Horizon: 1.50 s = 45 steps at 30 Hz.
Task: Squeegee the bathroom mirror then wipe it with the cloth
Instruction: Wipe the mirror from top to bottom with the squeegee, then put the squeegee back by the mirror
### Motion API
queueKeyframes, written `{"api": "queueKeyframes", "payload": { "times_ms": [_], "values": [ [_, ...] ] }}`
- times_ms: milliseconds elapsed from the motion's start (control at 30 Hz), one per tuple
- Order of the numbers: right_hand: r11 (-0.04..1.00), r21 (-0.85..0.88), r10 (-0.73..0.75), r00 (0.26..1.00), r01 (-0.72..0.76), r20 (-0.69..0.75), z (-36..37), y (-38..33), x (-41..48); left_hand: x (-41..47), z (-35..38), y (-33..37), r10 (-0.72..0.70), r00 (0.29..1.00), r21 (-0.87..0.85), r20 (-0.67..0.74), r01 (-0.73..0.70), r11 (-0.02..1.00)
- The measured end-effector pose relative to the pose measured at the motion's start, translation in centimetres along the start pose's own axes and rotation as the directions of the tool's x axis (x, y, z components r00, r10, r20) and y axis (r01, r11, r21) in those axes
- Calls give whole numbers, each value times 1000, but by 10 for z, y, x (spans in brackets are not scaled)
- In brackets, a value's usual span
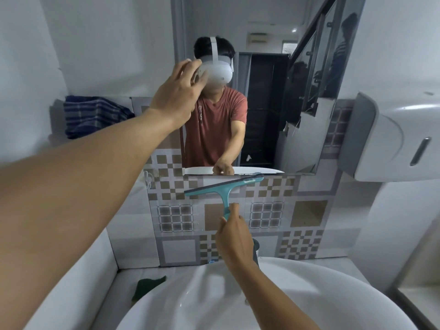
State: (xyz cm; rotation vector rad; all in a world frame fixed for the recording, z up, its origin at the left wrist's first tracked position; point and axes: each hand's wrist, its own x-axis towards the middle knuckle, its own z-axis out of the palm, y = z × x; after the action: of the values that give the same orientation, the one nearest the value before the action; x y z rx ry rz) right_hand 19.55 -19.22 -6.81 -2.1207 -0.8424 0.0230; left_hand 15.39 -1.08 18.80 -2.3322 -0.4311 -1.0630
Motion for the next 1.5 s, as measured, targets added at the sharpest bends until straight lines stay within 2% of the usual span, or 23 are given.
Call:
{"api": "queueKeyframes", "payload": {
  "times_ms": [133, 233, 367, 467, 667, 867, 1033, 1167, 1300, 1367, 1500],
  "values": [
    [998, -59, -33, 998, 36, 53, -29, 2, -5, 0, -5, -2, 14, 999, 13, 30, -14, 1000],
    [979, -185, -66, 993, 84, 101, -63, 4, -5, -5, -13, 6, -10, 999, -48, 49, 12, 999],
    [965, -233, -87, 987, 117, 136, -118, -7, -1, -38, -15, 39, 14, 996, -267, 93, 11, 964],
    [965, -212, -118, 975, 157, 186, -156, -20, 1, -68, -24, 73, 52, 978, -457, 202, 47, 888],
    [969, -157, -144, 950, 193, 278, -205, -42, 7, -102, -47, 120, 165, 914, -616, 370, 108, 781],
    [971, -78, -188, 921, 228, 342, -227, -51, 8, -108, -59, 126, 161, 956, -627, 244, 29, 779],
    [970, -54, -199, 898, 239, 391, -239, -61, 9, -107, -67, 124, 144, 947, -639, 287, 77, 766],
    [975, 121, -216, 914, 185, 345, -256, -67, 10, -114, -71, 112, 50, 935, -615, 350, 189, 765],
    [914, 378, -244, 943, 146, 226, -258, -74, 6, -124, -78, 104, -33, 918, -613, 395, 291, 734],
    [877, 451, -268, 947, 163, 178, -252, -80, 4, -126, -84, 103, -54, 909, -650, 413, 335, 682],
    [819, 532, -320, 941, 215, 112, -238, -95, 0, -126, -99, 105, -102, 900, -755, 424, 414, 508]
  ]
}}
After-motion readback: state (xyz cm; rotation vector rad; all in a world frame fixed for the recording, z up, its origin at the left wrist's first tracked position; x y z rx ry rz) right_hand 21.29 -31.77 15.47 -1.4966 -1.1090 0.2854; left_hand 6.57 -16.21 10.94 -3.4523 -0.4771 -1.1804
